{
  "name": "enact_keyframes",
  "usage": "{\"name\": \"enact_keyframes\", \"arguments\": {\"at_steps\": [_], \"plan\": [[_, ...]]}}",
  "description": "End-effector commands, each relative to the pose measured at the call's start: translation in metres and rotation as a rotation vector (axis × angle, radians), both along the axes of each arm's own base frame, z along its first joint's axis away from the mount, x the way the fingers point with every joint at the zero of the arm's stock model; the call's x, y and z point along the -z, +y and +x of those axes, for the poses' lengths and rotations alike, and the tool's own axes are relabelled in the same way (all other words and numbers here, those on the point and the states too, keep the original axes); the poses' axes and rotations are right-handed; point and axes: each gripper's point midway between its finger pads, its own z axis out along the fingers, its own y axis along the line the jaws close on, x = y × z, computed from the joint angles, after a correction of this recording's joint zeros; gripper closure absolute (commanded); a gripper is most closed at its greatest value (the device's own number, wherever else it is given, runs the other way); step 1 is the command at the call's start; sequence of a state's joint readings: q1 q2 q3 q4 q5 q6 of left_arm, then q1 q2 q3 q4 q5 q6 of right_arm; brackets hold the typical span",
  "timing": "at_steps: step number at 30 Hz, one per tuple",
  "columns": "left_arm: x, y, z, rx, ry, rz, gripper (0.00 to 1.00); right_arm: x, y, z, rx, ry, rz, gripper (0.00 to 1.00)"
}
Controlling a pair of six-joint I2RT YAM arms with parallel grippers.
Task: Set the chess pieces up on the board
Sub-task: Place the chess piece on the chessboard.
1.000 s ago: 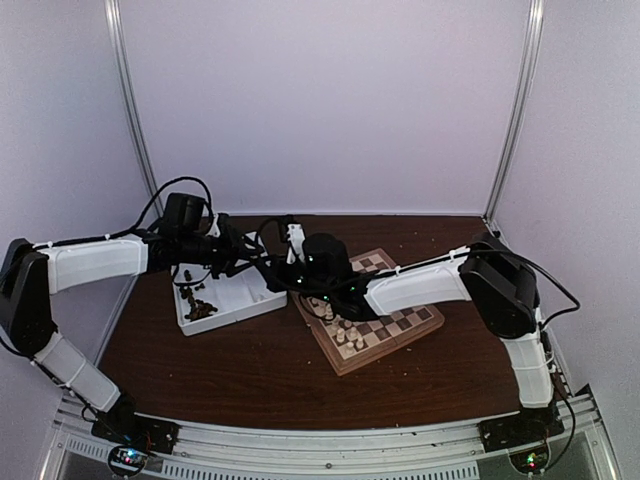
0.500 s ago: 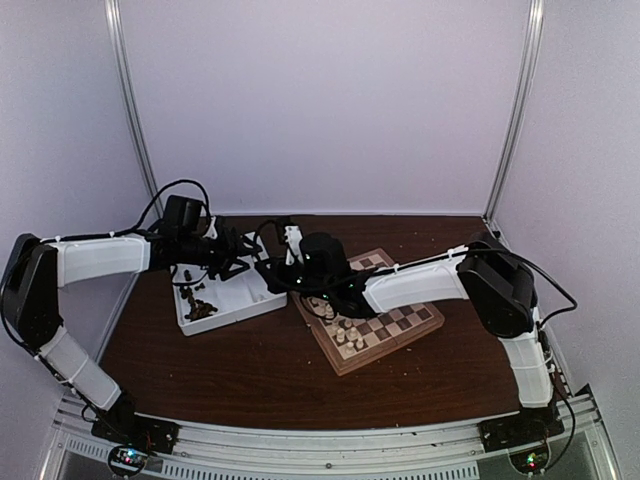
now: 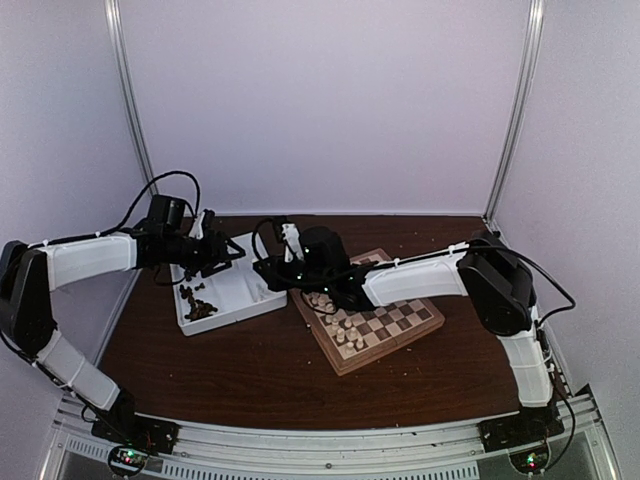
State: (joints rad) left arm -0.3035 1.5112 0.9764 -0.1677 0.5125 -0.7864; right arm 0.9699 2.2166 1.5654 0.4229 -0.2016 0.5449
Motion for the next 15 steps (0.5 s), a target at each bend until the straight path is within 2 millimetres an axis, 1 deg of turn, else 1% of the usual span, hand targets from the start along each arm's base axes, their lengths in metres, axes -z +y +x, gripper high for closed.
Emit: {"name": "enact_keyframes", "arguments": {"at_steps": [1,4,7,11,15], "plan": [[-0.016,0.007,-0.005,0.076,-0.152,0.079,0.42,-0.004,0.007,-0.004,-0.059,-0.011,-0.003,1.0],[-0.018,0.003,-0.006,0.103,-0.164,0.062,0.42,-0.003,0.007,-0.005,-0.072,-0.017,-0.027,1.0],[-0.011,0.008,-0.003,0.079,-0.142,0.099,0.43,-0.002,0.006,-0.003,-0.069,-0.015,-0.045,1.0],[-0.004,0.01,-0.005,0.101,-0.132,0.135,0.43,-0.008,0.002,-0.004,-0.07,-0.016,-0.047,1.0],[-0.011,0.002,-0.012,0.156,-0.169,0.096,0.44,-0.013,-0.006,-0.011,-0.094,-0.012,-0.071,1.0]]}}
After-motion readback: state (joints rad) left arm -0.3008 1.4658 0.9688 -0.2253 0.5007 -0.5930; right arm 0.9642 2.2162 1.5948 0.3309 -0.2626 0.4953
